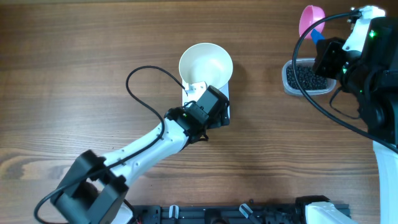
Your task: Scoop item into bowl and weigh 150g on scale
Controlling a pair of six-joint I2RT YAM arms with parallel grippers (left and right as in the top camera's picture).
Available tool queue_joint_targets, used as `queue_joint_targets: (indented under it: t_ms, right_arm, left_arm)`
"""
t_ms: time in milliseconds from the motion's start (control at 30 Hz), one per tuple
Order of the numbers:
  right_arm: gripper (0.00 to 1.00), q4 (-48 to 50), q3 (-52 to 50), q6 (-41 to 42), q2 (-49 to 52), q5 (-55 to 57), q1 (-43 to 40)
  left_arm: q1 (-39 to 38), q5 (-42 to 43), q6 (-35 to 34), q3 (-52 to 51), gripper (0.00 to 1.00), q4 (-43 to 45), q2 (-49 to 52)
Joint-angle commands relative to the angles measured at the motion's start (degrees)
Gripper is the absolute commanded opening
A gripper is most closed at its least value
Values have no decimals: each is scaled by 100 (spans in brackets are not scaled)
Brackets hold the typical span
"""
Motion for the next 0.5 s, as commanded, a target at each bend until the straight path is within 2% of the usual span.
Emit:
queue_joint_targets:
  t_ms: [0,100,200,467]
  right_arm:
    - [4,61,79,-101,42,-55,-15]
    - [4,52,79,-103,42,-55,-15]
    - [4,50,79,-105,42,-55,-15]
    - [4,17,79,-109,42,-52,-15]
  left_arm:
    - [-11,4,11,-57,100,57,389]
    - [-11,-125,11,-57,100,98,514]
    - [0,-667,9,-57,100,105,538]
    - [295,-935,13,-57,100,142,538]
